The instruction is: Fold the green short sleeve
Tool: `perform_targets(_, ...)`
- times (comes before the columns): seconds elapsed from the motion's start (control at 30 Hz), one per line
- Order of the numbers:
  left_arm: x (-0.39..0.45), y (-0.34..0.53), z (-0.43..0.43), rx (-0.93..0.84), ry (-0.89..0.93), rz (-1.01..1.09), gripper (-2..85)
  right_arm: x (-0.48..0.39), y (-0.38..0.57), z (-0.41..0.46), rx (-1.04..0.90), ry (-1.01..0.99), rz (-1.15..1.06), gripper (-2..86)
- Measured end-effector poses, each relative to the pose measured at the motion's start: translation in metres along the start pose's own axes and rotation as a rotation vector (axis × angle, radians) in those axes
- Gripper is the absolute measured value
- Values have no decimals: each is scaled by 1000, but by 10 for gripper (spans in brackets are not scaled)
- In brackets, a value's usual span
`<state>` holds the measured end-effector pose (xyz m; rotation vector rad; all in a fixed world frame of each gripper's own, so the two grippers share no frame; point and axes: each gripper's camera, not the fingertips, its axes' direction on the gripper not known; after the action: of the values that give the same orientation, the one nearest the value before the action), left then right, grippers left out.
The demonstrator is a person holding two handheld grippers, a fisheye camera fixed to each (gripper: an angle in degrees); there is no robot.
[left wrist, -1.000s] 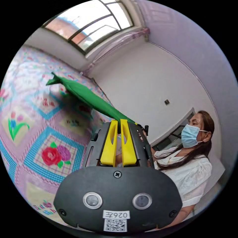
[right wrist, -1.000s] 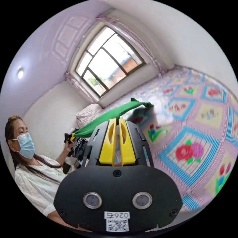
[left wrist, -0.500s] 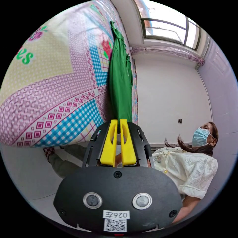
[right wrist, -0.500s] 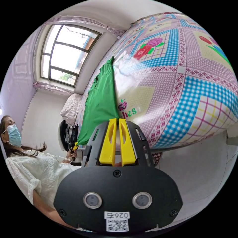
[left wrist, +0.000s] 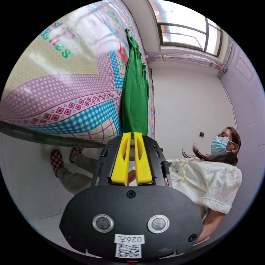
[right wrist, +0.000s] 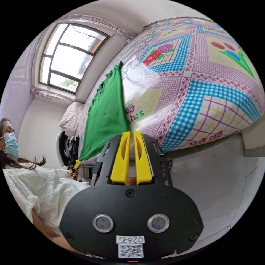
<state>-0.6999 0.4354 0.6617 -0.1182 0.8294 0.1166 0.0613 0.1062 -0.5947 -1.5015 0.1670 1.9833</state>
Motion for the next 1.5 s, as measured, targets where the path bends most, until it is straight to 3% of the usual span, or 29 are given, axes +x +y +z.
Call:
perform_targets(0.17, 52, -13, 3, 52, -99, 124, -9, -48, -13, -15, 37, 116, -164, -10)
perform_targets(0.3, 76, -57, 80, -100, -131, 263, -10, -85, -36, 27, -56, 80, -334, -10)
perform_targets(0.47, 49, -63, 160, -330, -318, 196, -9, -76, -30, 78, -216, 212, -340, -9)
perform_targets(0.5, 43, -56, 162, -313, -278, 175, -10, -70, -22, 79, -224, 223, -341, -9)
perform_targets(0.6, 40, -43, 152, -244, -271, 95, -10, -52, -12, 63, -169, 153, -259, -9)
perform_targets(0.73, 88, -52, 147, -164, -322, 209, -10, -57, -18, 23, 33, 144, -255, -9)
perform_targets(0.83, 166, -79, 150, -21, -301, 429, -10, -76, -35, -25, 296, 9, -317, -10)
perform_targets(0.97, 274, -122, 191, 83, -234, 790, -9, -84, -73, -51, 473, -239, -418, -10)
perform_targets(1.1, 323, -197, 270, 32, -216, 910, -6, -80, -146, -18, 424, -211, -503, -4)
perform_targets(1.33, 338, -334, 422, -191, -285, 852, 89, -78, -269, 83, 205, 79, -453, 34)
perform_targets(1.5, 332, -419, 548, -386, -422, 829, 124, -76, -321, 129, 94, 151, -422, 42)
